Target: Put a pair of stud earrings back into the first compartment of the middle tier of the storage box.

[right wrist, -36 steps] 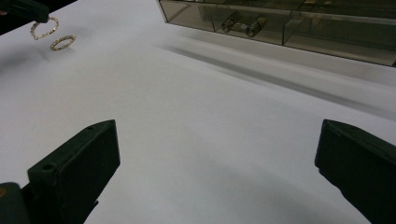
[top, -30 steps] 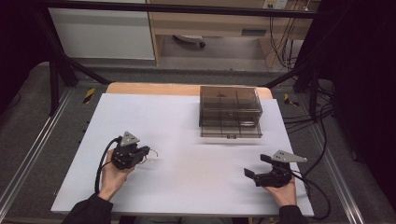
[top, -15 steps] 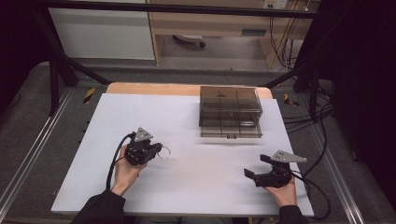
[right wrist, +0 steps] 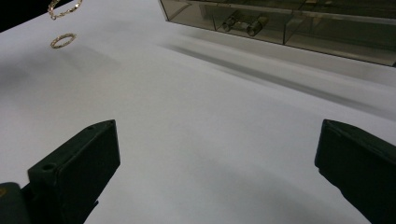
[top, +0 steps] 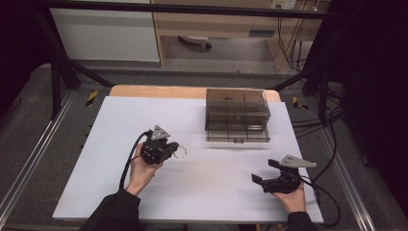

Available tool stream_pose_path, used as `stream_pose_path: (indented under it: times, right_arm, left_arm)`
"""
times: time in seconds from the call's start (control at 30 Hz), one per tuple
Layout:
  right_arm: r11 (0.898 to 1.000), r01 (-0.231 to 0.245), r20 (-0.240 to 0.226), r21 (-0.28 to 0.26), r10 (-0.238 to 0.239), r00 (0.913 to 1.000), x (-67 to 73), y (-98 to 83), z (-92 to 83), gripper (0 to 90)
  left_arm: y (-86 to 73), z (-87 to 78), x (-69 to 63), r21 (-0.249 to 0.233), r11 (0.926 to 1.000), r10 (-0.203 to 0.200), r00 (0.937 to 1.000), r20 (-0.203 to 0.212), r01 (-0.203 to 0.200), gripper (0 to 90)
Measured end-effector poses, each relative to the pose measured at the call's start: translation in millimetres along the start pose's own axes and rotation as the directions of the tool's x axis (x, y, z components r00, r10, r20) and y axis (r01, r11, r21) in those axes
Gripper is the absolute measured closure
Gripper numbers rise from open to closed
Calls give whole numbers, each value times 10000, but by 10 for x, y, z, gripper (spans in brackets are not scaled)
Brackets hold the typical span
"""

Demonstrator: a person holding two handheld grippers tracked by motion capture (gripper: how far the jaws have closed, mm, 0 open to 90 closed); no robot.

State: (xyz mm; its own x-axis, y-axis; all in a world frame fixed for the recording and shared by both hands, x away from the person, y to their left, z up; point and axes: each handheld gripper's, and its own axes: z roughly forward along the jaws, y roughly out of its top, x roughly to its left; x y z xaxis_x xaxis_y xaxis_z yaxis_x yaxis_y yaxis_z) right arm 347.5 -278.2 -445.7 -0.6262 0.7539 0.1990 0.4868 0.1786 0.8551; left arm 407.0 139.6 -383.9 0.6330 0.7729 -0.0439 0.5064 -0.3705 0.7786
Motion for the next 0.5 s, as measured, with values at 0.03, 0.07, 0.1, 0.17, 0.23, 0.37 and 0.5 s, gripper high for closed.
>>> stream_pose_path:
  times: [0.03,0.07,0.1,0.17,0.23,0.37,0.5]
  right_arm:
    - [10000,-5,3,-6,5,10000,0,0,1,5]
    - [10000,12,-1,-5,-12,10000,-1,0,2,5]
    - [10000,14,-2,-2,-14,10000,0,0,2,5]
    - [10000,1,-2,2,-1,10000,1,0,0,5]
    - [10000,3,-3,3,-3,10000,1,0,0,5]
    - [10000,40,-3,7,-40,10000,-1,-1,3,5]
    - [10000,29,-7,3,-29,10000,1,-2,1,5]
  left_arm:
    - [19,7,-8,-27,10000,-6,10000,9,6,865]
    - [38,14,-17,-43,10000,3,10000,30,-3,865]
    - [38,14,-17,-43,10000,3,10000,30,-3,865]
    - [74,29,-40,-59,10000,56,10000,52,-56,865]
    - [108,47,-63,-54,9999,128,9999,67,-128,865]
    - [181,87,-110,-103,9998,172,9997,157,-171,865]
    - [268,124,-160,-160,9995,271,9993,267,-267,865]
